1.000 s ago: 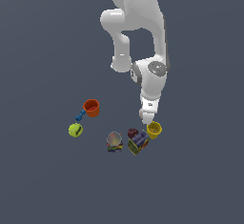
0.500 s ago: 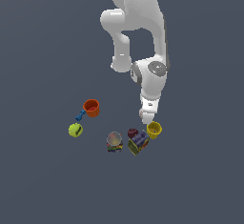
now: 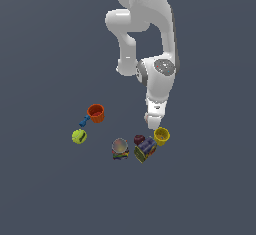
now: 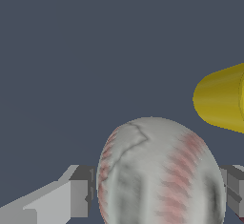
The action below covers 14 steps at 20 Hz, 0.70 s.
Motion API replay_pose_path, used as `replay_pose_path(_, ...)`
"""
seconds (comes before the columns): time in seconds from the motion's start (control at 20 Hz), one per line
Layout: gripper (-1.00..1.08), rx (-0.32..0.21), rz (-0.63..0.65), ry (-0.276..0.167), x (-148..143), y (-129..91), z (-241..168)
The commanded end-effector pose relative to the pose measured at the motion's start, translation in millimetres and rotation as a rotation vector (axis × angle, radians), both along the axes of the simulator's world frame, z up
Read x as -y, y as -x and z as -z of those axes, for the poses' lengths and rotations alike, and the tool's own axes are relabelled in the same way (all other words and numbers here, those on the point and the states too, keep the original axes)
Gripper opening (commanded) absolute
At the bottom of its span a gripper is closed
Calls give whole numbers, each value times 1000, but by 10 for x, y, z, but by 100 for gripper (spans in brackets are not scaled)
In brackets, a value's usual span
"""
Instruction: Pick up a designated object from a clutter of objects.
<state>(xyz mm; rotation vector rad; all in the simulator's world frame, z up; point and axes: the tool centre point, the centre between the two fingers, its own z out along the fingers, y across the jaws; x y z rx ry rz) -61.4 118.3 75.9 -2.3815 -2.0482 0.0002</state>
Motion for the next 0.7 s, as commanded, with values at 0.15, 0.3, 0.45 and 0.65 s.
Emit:
replay_pose_path(0.15,-100,2,-1,-2,123,-135,-362)
replay_pose_path(0.3,-100,1,-1,-3,211,-228,-615)
replay_pose_path(0.45,-100,1,-1,-4,309,-332,-896)
replay_pose_path(0.65,-100,1,-2,-5,441,-473,-1271)
